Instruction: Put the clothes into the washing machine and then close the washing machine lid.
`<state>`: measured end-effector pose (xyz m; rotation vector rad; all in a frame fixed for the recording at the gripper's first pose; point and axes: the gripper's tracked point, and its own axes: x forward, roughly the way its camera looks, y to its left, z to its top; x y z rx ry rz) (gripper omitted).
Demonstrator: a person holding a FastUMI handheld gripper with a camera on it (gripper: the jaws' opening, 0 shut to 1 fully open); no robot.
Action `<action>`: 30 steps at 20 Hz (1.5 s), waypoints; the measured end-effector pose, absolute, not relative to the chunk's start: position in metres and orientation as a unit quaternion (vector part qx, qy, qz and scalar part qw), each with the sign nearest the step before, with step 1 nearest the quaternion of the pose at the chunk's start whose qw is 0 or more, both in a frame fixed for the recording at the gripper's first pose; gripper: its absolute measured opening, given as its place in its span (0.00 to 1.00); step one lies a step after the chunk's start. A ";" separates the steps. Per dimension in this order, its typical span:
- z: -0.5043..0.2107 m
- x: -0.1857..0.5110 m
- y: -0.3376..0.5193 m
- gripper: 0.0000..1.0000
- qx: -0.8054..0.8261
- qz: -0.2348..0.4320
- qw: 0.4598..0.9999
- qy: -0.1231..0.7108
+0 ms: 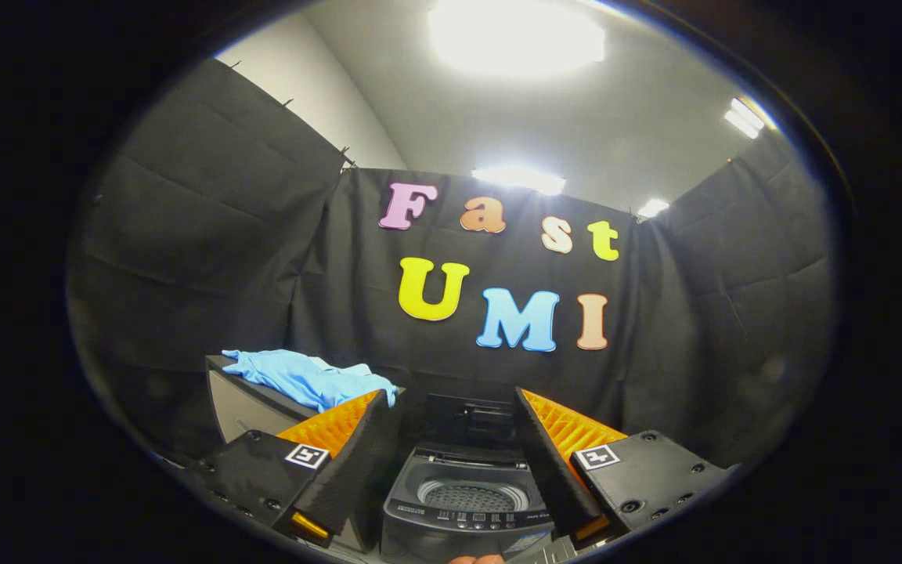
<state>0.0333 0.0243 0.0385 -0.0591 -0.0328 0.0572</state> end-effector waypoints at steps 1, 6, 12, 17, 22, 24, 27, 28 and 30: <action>0.047 0.039 0.025 0.98 -0.030 0.031 0.999 -0.021; 0.073 0.074 0.033 0.98 -0.015 0.044 0.999 0.003; 0.083 0.114 0.063 0.98 0.034 0.102 0.990 0.094; 0.093 0.159 0.084 0.98 0.027 0.123 0.985 0.122; 0.086 0.206 0.124 0.98 0.026 0.170 0.973 0.154; 0.074 0.221 0.143 0.98 0.036 0.198 0.963 0.179; 0.059 0.238 0.166 0.99 0.056 0.230 0.946 0.222; 0.054 0.243 0.173 0.99 0.056 0.237 0.942 0.232; 0.043 0.253 0.183 0.99 0.053 0.246 0.936 0.246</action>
